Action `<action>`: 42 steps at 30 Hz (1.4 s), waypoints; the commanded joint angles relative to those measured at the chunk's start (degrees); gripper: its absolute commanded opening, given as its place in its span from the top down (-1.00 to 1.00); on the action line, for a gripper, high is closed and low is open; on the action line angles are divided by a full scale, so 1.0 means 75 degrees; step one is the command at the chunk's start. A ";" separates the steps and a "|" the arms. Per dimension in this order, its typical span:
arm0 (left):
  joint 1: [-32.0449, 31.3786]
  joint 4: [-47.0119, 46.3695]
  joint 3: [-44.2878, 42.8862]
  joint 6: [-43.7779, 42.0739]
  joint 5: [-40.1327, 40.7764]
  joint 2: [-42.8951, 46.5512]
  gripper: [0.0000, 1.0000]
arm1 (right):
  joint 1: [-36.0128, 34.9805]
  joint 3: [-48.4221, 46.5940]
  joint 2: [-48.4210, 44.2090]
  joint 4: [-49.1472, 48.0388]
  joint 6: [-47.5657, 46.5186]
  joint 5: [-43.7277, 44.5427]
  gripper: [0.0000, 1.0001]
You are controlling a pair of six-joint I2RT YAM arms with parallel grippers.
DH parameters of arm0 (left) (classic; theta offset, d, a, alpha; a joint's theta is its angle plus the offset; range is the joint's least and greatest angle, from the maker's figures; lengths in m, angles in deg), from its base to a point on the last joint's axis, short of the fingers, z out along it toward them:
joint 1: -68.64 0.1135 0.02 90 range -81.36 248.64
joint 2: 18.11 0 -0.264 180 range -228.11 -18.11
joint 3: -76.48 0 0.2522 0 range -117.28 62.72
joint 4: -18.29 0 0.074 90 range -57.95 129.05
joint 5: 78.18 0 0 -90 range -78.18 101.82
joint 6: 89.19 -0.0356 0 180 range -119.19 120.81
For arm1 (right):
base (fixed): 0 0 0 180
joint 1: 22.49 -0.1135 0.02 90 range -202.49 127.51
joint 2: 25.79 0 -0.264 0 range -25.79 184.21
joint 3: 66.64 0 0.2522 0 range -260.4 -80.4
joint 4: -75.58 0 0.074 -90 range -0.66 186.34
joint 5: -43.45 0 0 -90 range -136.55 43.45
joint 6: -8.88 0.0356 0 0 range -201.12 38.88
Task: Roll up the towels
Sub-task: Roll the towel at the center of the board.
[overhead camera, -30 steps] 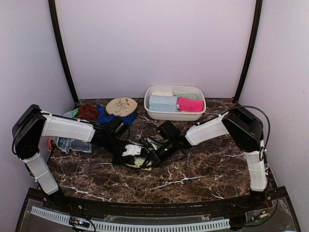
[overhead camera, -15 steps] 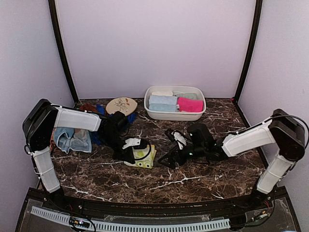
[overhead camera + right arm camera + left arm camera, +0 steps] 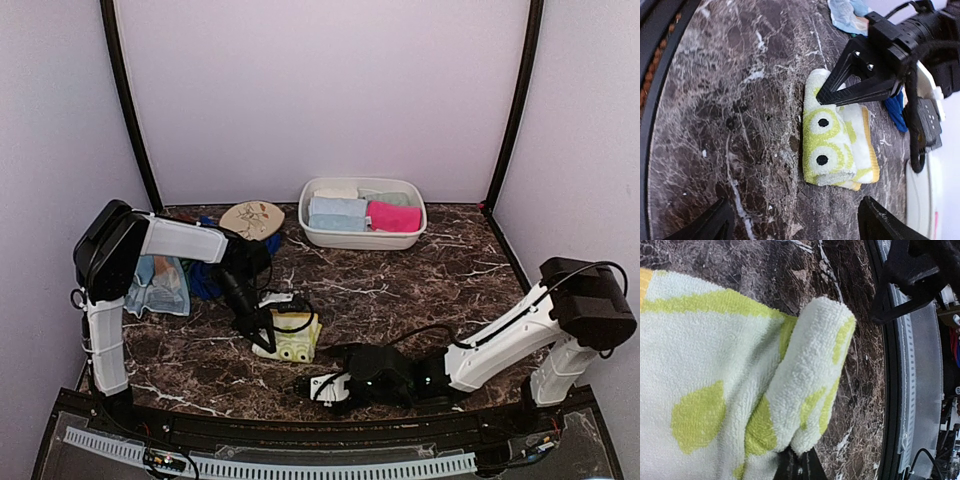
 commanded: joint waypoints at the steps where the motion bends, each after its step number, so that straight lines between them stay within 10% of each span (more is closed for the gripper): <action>1: -0.0018 0.0873 -0.0085 0.0034 0.0293 -0.0435 1.00 | -0.0098 -0.0541 0.0816 -0.1142 -0.2323 0.1026 -0.63; 17: -0.0018 0.0895 -0.0320 -0.0135 0.0670 -0.0593 1.00 | 0.0400 -0.2068 0.2966 -0.1275 -0.3341 0.1121 0.40; 25: -0.0018 0.0841 -0.0172 -0.0438 0.0649 -0.0335 0.92 | 0.0925 -0.3123 0.3131 0.1230 -0.1294 0.0159 0.15; 42: 0.0274 0.0838 -0.0284 -0.0467 0.0960 -0.0545 1.00 | 0.0845 -0.1666 0.3294 -0.2355 -0.3868 0.1058 -0.32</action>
